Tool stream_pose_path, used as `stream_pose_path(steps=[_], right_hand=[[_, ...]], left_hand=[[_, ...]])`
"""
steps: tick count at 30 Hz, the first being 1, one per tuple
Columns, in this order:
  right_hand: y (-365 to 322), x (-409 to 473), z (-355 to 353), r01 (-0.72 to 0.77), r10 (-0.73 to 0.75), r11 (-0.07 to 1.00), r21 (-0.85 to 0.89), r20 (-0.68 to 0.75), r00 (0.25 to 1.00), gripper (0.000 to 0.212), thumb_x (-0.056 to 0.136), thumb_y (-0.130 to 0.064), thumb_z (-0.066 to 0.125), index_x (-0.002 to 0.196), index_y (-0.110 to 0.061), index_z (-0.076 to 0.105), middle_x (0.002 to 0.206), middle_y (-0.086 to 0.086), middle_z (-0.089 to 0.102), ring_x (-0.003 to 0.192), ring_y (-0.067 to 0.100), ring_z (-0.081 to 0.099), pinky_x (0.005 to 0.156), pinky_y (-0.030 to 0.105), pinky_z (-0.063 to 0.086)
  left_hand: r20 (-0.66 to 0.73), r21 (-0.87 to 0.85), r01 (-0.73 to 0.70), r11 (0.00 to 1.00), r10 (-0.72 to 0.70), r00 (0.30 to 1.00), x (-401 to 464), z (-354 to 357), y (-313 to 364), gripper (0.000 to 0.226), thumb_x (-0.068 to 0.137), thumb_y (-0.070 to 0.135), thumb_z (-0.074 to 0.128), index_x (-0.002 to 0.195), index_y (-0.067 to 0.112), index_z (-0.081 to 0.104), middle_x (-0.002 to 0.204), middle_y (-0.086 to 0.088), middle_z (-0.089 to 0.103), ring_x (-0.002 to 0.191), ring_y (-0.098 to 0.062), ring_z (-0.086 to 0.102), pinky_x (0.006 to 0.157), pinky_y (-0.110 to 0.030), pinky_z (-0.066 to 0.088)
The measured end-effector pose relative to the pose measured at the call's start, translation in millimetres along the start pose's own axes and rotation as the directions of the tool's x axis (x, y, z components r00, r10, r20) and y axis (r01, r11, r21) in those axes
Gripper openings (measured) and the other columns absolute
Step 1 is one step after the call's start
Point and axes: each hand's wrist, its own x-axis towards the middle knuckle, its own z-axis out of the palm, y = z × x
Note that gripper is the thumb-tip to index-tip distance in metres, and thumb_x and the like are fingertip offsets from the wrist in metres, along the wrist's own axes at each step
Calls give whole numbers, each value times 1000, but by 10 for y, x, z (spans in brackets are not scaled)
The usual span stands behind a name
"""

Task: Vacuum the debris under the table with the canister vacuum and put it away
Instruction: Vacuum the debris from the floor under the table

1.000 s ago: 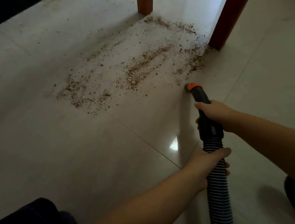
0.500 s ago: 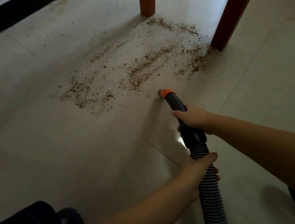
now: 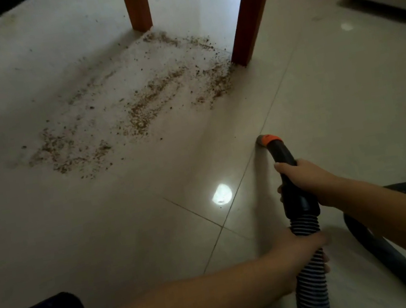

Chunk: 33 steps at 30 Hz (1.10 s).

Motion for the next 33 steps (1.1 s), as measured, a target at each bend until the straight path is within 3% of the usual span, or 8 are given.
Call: stream_pose_path(steps=[7,13,18,22,28,33], right_hand=[[-85,75,43,13,-13,1000,6,18,1000,43,94,-37,53,123,-8,43,109,25,62,95,40,66,87,52,55],[-579,356,222,94,-94,996,12,16,995,38,92,-37,55,114,-7,47,110,23,64,97,38,66,90,52,54],[-997,539,619,193,-190,981,-30,90,978,47,92,-37,54,126,-4,46,110,18,62,99,35,64,90,47,54],[-1168,630,837,249,-236,965,-80,145,961,46,94,-38,53,125,-4,48,102,15,58,93,33,61,81,41,53],[-1139,900,599,198,-198,980,-3,29,980,47,93,-35,55,125,-1,50,112,23,63,99,38,64,90,49,53],[-1091,1137,208,122,-116,990,73,-71,991,47,92,-38,56,123,-3,47,111,24,63,97,40,65,89,53,54]], left_hand=[[-12,-55,-39,998,39,999,40,-102,29,14,87,20,64,90,13,52,68,-3,57,53,-13,58,58,-25,52],[-157,-117,-158,980,139,978,191,-354,355,14,88,20,64,87,13,53,68,-4,58,53,-14,57,58,-27,52],[-262,-181,-206,962,155,953,200,-729,565,15,89,20,65,91,10,54,68,-6,59,51,-15,58,53,-26,51],[-310,-219,-244,945,170,935,221,-927,599,14,89,18,65,88,9,53,67,-7,58,47,-15,58,47,-24,49],[-268,-170,-214,962,164,950,394,-830,796,14,88,20,65,86,12,54,68,-6,58,50,-15,57,54,-27,51],[-230,-114,-207,972,177,957,614,-631,1013,14,88,19,65,91,11,54,67,-5,56,48,-13,55,54,-25,50]])
